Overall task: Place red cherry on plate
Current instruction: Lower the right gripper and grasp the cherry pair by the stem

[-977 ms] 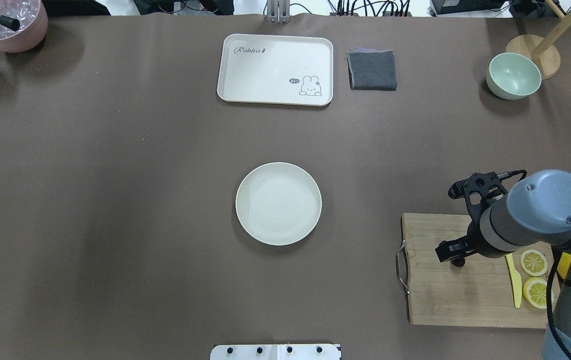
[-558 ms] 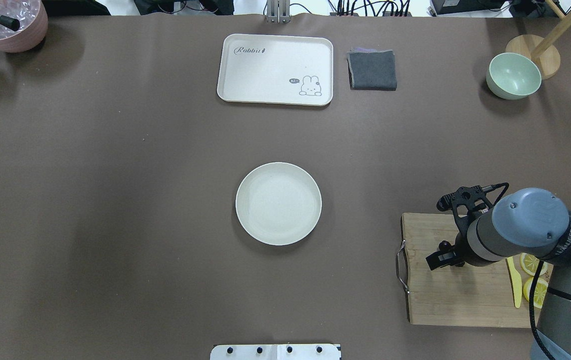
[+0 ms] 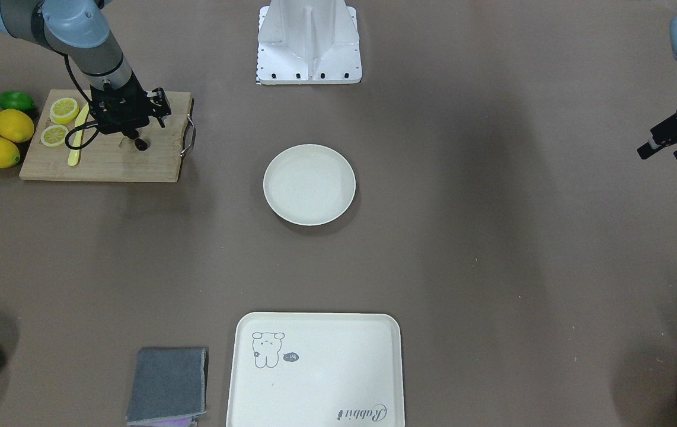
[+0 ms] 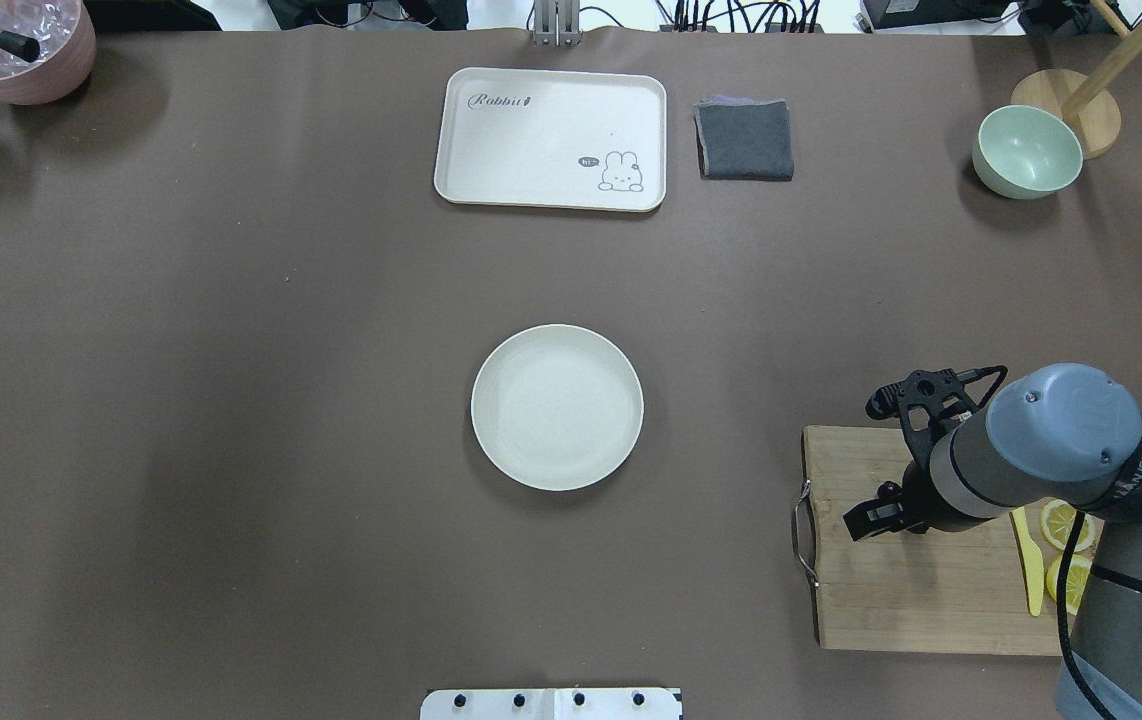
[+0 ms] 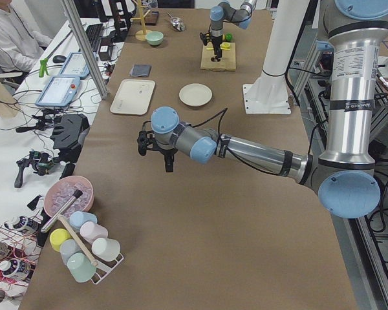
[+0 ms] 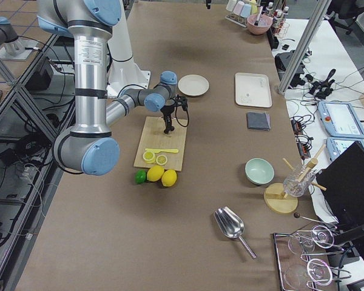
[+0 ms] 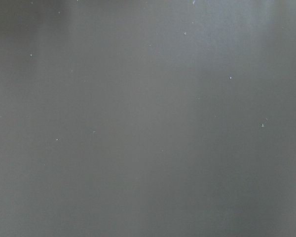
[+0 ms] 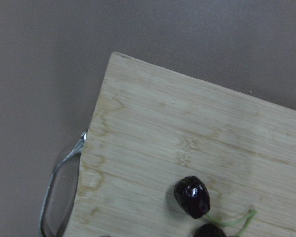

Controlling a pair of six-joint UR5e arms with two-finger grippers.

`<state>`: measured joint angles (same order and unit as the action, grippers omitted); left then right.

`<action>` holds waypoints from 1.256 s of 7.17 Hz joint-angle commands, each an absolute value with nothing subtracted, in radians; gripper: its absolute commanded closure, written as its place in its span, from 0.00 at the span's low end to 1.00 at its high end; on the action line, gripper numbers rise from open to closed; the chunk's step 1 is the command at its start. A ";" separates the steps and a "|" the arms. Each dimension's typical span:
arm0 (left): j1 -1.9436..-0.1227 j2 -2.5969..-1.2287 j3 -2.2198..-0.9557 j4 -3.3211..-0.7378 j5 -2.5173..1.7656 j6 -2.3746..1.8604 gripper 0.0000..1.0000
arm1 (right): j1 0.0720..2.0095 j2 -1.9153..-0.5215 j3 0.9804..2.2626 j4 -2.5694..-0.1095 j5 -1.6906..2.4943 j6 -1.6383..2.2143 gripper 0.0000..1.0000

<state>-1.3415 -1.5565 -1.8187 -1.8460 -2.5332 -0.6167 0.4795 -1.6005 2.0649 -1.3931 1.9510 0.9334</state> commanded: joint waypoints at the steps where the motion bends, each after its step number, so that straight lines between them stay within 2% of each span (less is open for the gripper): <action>1: -1.342 -1.555 -1.819 -1.847 -2.533 -0.617 0.01 | 0.489 -1.611 2.065 -1.393 1.954 0.923 0.18; 5: -1.342 -1.557 -1.821 -1.845 -2.531 -0.617 0.01 | 0.489 -1.640 2.060 -1.385 1.941 0.922 0.23; 6: -1.341 -1.557 -1.821 -1.845 -2.531 -0.617 0.01 | 0.489 -1.650 2.066 -1.384 1.939 0.923 0.36; 7: -1.342 -1.555 -1.827 -1.845 -2.531 -0.617 0.02 | 0.488 -1.654 2.066 -1.382 1.931 0.923 0.81; 8: -1.341 -1.555 -1.827 -1.845 -2.531 -0.617 0.02 | 0.488 -1.660 2.069 -1.382 1.925 0.925 1.00; 9: -1.341 -1.555 -1.828 -1.845 -2.531 -0.617 0.02 | 0.483 -1.664 2.069 -1.382 1.908 0.925 1.00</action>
<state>-1.3411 -1.5557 -1.8266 -1.8454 -2.5311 -0.6166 0.4867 -1.6578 2.0680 -1.3825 1.9243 0.9244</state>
